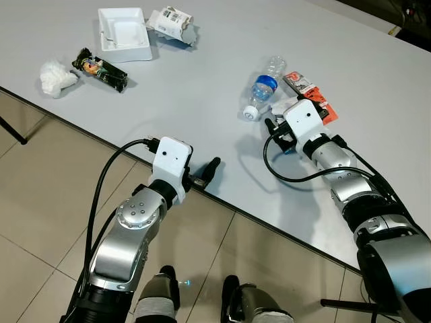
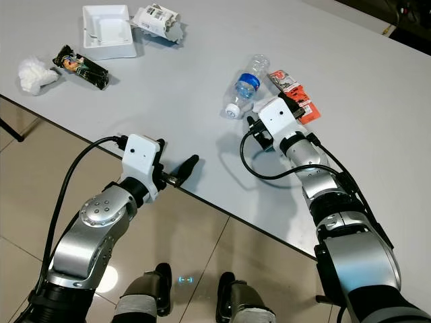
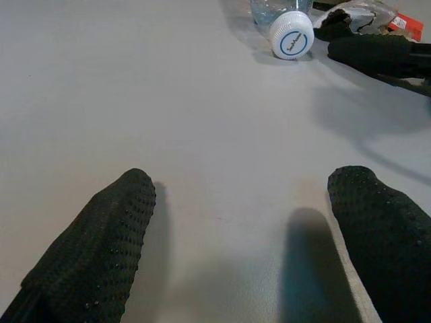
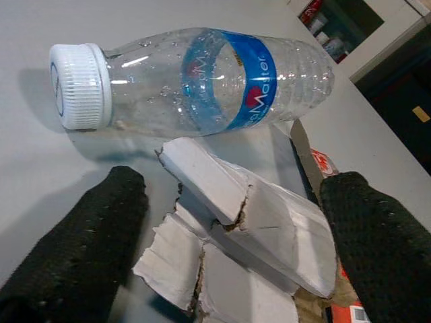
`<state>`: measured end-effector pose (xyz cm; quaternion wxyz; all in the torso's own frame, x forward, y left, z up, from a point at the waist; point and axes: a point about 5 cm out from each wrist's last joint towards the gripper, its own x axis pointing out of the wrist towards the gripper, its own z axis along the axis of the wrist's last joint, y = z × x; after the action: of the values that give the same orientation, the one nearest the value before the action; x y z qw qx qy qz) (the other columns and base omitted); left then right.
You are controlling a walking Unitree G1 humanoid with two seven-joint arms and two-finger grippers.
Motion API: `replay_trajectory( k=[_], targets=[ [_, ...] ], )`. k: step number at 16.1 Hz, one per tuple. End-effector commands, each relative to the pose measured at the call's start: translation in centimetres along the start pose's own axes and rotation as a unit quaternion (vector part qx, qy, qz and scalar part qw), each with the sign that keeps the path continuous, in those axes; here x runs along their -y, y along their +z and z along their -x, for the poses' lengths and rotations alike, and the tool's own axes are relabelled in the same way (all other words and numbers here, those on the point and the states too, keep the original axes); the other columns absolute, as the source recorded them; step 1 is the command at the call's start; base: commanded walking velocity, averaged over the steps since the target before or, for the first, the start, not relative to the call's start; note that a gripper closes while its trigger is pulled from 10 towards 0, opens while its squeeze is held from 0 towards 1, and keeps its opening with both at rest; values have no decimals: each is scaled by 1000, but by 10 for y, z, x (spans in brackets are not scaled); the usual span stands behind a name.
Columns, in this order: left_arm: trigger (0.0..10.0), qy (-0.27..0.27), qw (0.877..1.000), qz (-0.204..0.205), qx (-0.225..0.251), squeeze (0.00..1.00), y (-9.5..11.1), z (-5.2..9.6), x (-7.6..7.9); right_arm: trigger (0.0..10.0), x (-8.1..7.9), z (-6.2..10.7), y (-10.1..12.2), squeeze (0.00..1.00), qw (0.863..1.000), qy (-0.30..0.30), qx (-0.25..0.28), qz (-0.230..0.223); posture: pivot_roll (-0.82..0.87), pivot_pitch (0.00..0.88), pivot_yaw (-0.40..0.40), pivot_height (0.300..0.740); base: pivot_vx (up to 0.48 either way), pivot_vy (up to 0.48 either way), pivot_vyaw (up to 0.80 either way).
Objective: Picking trash to rubbish bin
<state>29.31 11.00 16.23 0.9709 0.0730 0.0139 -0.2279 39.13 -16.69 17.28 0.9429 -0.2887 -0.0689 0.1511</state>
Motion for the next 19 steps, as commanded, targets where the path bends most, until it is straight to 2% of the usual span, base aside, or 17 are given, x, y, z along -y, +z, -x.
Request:
replay_trajectory(
  k=[1, 3, 4, 5, 6, 9, 12, 13, 14, 19],
  targets=[
    [10000, -8, 999, 17, -47, 0, -20, 4, 4, 0, -9, 11, -26, 0, 998, 22, -57, 0, 390, 332, -137, 740, 0, 0, 0],
    [10000, -8, 999, 18, -51, 0, -21, 5, 4, 0, -16, 12, -27, 0, 997, 44, -54, -18, 391, 334, -137, 740, 0, 0, 0],
    [10000, -9, 998, 18, -53, 0, -22, 5, 4, 941, -17, 12, -28, 0, 997, 49, -55, -25, 391, 334, -137, 740, 0, 0, 0],
    [10000, -11, 998, 18, -55, 0, -23, 5, 5, 9098, -16, 12, -29, 0, 997, 47, -60, -33, 391, 334, -137, 740, 0, 0, 0],
    [10000, -13, 998, 18, -56, 0, -23, 5, 5, 10000, -13, 13, -31, 0, 996, 40, -68, -47, 392, 335, -136, 740, 0, 0, 0],
    [10000, -16, 998, 17, -58, 0, -23, 5, 6, 10000, -8, 15, -40, 0, 989, 27, -107, -101, 392, 335, -136, 740, 0, 0, 0],
    [10000, -18, 998, 16, -62, 0, -24, 6, 6, 10000, 2, 19, -50, 0, 975, 5, -159, -154, 392, 335, -136, 740, 0, 0, 0],
    [10000, -18, 998, 16, -63, 0, -25, 7, 6, 1882, 4, 20, -51, 0, 974, 3, -166, -156, 392, 335, -136, 740, 0, 0, 0],
    [10000, -19, 998, 16, -64, 0, -25, 7, 7, 0, 4, 20, -52, 0, 973, 8, -167, -160, 392, 335, -136, 740, 0, 0, 0],
    [10000, -21, 998, 16, -63, 0, -25, 8, 7, 0, 2, 24, -56, 0, 971, 14, -173, -162, 401, 335, -136, 740, 0, 0, 0]
  ],
)
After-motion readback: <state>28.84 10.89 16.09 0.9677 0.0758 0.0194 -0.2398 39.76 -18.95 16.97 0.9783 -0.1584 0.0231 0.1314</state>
